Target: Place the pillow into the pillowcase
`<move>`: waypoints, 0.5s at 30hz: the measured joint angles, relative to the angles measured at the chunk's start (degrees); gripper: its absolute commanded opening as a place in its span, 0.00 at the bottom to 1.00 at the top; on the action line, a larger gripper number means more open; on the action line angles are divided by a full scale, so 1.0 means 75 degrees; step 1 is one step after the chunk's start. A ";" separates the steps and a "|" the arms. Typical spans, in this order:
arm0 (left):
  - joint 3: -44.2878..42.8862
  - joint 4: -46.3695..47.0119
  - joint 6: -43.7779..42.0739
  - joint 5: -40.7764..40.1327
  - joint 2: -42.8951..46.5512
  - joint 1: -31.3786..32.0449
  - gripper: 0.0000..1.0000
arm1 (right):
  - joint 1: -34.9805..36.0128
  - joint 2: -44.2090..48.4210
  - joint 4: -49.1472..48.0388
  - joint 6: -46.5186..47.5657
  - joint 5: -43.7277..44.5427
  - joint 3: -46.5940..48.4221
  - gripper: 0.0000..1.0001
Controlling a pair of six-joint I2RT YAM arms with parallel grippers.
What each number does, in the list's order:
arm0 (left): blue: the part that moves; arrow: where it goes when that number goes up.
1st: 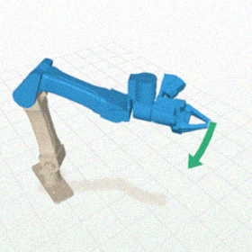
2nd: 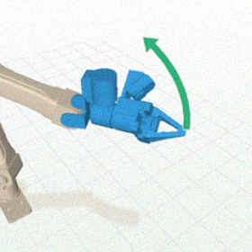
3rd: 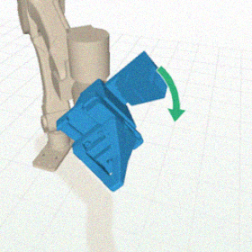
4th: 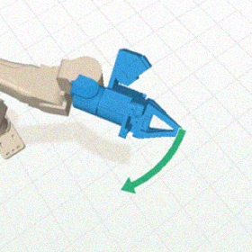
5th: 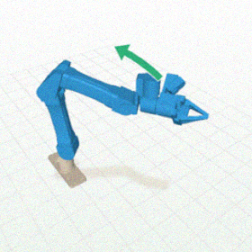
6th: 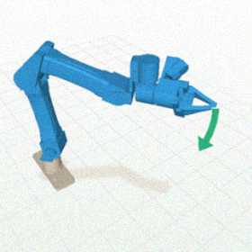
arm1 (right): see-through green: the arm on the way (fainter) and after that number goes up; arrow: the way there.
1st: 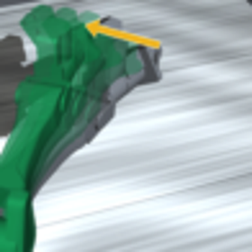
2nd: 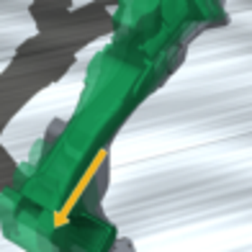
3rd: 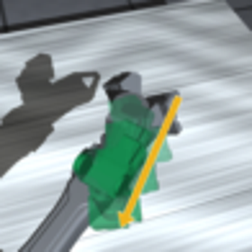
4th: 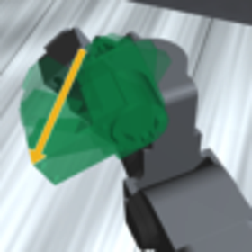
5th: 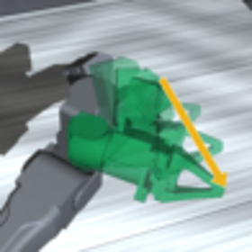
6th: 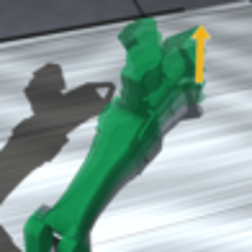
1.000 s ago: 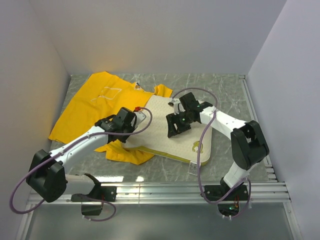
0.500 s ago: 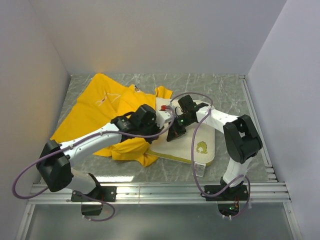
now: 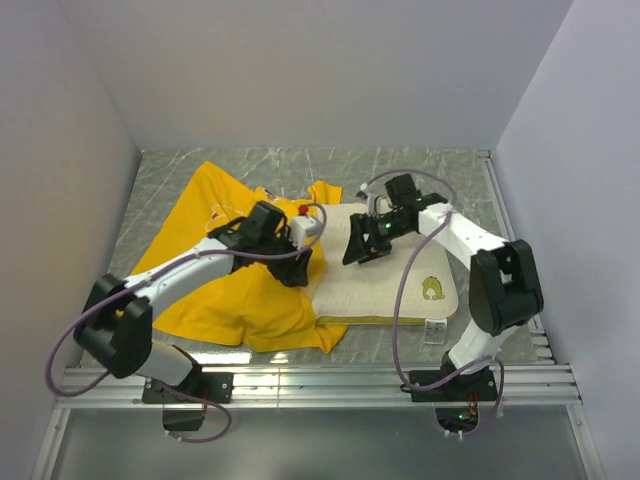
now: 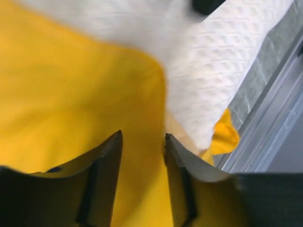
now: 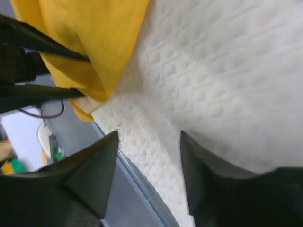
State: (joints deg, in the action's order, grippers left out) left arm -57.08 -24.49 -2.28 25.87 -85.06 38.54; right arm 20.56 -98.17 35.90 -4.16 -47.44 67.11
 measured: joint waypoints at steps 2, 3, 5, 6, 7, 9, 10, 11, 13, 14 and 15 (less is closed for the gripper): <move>-0.0050 -0.0356 -0.0169 -0.0029 0.0466 -0.0452 0.64 | -0.0332 0.0367 0.0297 0.0143 0.0312 0.0303 0.82; -0.0140 -0.0501 -0.0221 -0.0061 0.0720 -0.0600 0.66 | -0.0504 0.0516 0.0385 0.0274 0.0551 0.0530 0.82; -0.0463 -0.0609 -0.0195 -0.0233 0.1134 -0.0755 0.69 | -0.0877 0.0758 0.0431 0.0452 0.1192 0.1105 0.82; -0.0673 -0.0577 -0.0152 -0.0405 0.1262 -0.0781 0.69 | -0.1070 0.0833 0.0414 0.0525 0.1524 0.1381 0.83; -0.0924 -0.0527 -0.0096 -0.0647 0.1320 -0.0784 0.69 | -0.1247 0.0877 0.0376 0.0568 0.1891 0.1629 0.83; -0.1422 -0.0306 0.0076 -0.1128 0.1192 -0.0787 0.67 | -0.1574 0.0877 0.0294 0.0600 0.2471 0.1915 0.83; -0.1716 -0.0178 0.0175 -0.1489 0.1000 -0.0787 0.67 | -0.1731 0.0822 0.0274 0.0597 0.2725 0.1964 0.83; -0.1999 -0.0064 0.0280 -0.1807 0.0676 -0.0787 0.66 | -0.1871 0.0740 0.0256 0.0597 0.2973 0.1973 0.83; -0.2600 0.0166 0.0487 -0.2352 -0.0093 -0.0787 0.70 | -0.2186 0.0434 0.0259 0.0595 0.3378 0.1958 0.84; -0.2847 0.0271 0.0574 -0.2611 -0.0513 -0.0787 0.74 | -0.2299 0.0274 0.0245 0.0592 0.3497 0.1944 0.84; -0.3200 0.0233 0.0699 -0.2856 -0.1081 -0.0790 0.75 | -0.2430 0.0082 0.0236 0.0589 0.3628 0.1915 0.84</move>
State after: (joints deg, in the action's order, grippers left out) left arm -81.08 -22.74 2.96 4.45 -93.17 32.62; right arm 2.33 -97.56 37.67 0.25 -20.23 81.47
